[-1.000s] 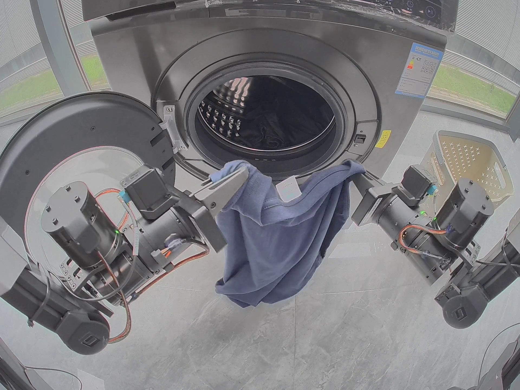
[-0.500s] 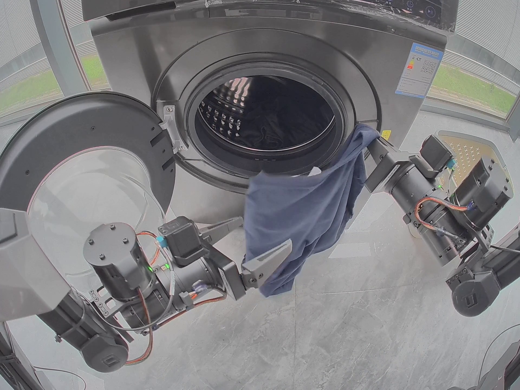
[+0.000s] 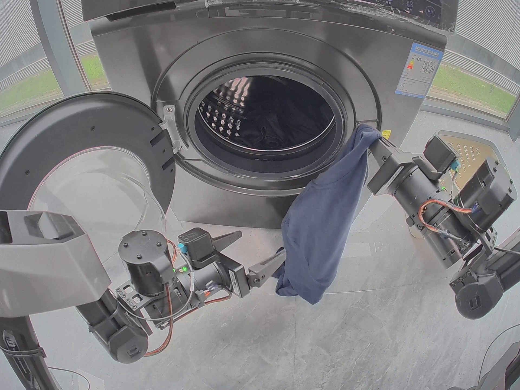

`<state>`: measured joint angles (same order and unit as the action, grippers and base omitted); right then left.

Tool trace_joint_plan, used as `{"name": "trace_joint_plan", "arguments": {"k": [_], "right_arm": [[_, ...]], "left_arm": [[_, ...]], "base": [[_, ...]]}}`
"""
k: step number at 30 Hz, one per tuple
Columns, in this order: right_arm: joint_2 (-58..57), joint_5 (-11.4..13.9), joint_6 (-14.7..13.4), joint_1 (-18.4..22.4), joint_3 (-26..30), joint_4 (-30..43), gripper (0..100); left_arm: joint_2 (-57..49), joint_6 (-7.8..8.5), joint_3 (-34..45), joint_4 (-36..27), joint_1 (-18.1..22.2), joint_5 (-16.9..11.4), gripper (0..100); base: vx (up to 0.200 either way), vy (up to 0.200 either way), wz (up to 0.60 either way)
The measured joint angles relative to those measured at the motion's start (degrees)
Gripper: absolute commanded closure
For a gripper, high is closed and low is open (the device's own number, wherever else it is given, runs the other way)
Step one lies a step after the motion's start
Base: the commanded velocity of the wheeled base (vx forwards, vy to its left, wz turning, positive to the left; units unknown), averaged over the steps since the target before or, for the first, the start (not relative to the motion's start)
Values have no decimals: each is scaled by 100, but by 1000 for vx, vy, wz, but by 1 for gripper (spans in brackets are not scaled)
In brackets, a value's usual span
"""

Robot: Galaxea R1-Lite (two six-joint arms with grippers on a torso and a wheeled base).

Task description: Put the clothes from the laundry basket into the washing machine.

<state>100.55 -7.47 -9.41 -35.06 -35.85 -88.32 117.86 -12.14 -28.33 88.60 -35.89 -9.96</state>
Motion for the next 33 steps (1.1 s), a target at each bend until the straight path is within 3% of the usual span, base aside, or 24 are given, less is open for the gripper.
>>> {"name": "trace_joint_plan", "arguments": {"k": [13,33], "right_arm": [[-160,244,49,-55,581,5,100],[-304,296,35,-653,612,-6,100]], "left_arm": [[879,227,-995,-4,339,104,0],[1709,240,-2128,-30,502,187,0]], "base": [[0,0,0],[0,0,0]]}}
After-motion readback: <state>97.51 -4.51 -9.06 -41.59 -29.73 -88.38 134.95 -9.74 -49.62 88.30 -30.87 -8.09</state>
